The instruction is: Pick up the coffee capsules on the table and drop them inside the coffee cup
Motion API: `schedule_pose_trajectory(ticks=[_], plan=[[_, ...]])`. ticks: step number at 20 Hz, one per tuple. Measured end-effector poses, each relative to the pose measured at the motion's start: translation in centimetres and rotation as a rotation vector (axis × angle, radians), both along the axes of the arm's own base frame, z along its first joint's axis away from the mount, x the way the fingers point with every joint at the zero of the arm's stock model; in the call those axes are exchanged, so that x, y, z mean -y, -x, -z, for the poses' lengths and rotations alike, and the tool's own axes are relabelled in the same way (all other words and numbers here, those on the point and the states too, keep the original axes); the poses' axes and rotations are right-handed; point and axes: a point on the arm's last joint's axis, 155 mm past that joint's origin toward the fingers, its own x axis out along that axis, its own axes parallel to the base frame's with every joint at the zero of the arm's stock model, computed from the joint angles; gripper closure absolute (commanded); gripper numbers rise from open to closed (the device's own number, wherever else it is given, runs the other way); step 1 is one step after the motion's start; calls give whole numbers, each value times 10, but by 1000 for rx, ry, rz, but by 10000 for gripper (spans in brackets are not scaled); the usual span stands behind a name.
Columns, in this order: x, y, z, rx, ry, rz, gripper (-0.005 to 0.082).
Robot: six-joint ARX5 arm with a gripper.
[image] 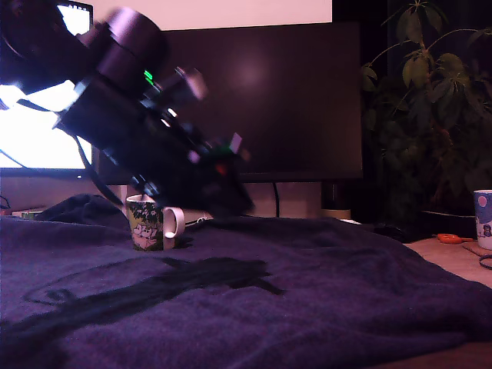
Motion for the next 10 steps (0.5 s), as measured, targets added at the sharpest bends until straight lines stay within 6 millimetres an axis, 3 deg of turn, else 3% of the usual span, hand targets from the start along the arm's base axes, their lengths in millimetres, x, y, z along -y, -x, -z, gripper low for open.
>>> schedule_pose_trajectory(ticks=[5,10], plan=[[-35,-22,-18,31,2,-81,504],[-76,-45,-23,45,-5,-175,504]])
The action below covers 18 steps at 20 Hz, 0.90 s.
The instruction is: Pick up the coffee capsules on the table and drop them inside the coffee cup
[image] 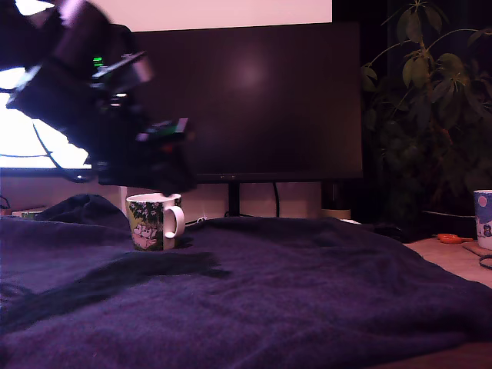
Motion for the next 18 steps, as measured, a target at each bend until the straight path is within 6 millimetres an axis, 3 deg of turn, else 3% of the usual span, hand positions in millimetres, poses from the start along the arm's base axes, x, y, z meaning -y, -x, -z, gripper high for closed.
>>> schedule_pose_trajectory(ticks=[4,10,18], plan=[[-30,-14,-7,24,-11,-61,504],[-58,-26,-12,37,-11,-126,504],[-68,-33,-31,104,1,-145,503]])
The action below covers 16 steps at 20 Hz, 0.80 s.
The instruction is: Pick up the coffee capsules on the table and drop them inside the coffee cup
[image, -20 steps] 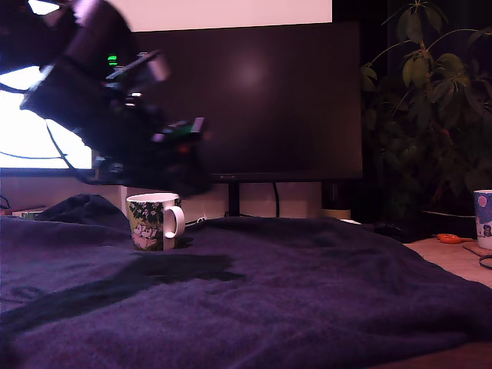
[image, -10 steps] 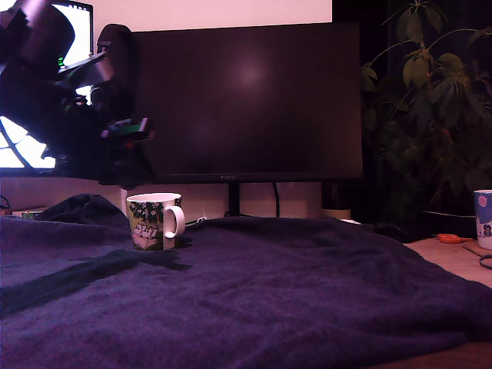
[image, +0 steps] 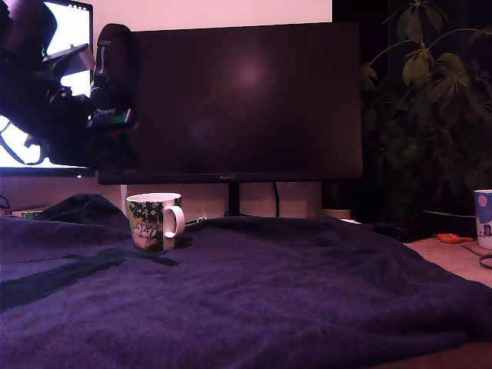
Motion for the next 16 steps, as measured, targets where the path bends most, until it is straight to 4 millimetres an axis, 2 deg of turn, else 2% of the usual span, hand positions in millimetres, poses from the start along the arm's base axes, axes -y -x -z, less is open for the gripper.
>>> schedule_pose_trajectory(ticks=[5,10,16], plan=[[1,-4,-10,31,8,0,503],[5,-20,-50,105,28,0,503],[8,-29,-68,96,19,5,503]])
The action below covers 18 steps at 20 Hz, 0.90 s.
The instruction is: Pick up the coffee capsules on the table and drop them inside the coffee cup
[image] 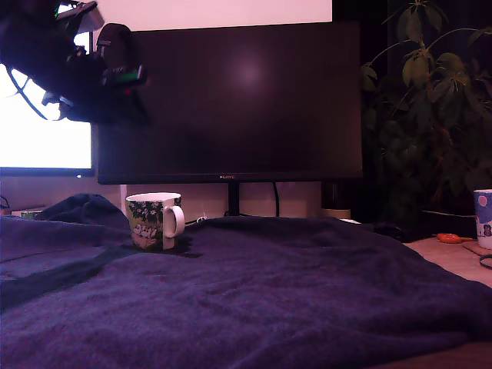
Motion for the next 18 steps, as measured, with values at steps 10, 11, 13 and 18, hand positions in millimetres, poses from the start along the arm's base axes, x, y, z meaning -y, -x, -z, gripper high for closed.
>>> schedule_pose_trajectory(ticks=[10,11,13,18], plan=[[9,-27,36,-185,-48,12,503],[9,-30,38,-198,-52,10,503],[10,-35,43,-242,-61,11,503],[11,-50,59,-337,-85,5,503]])
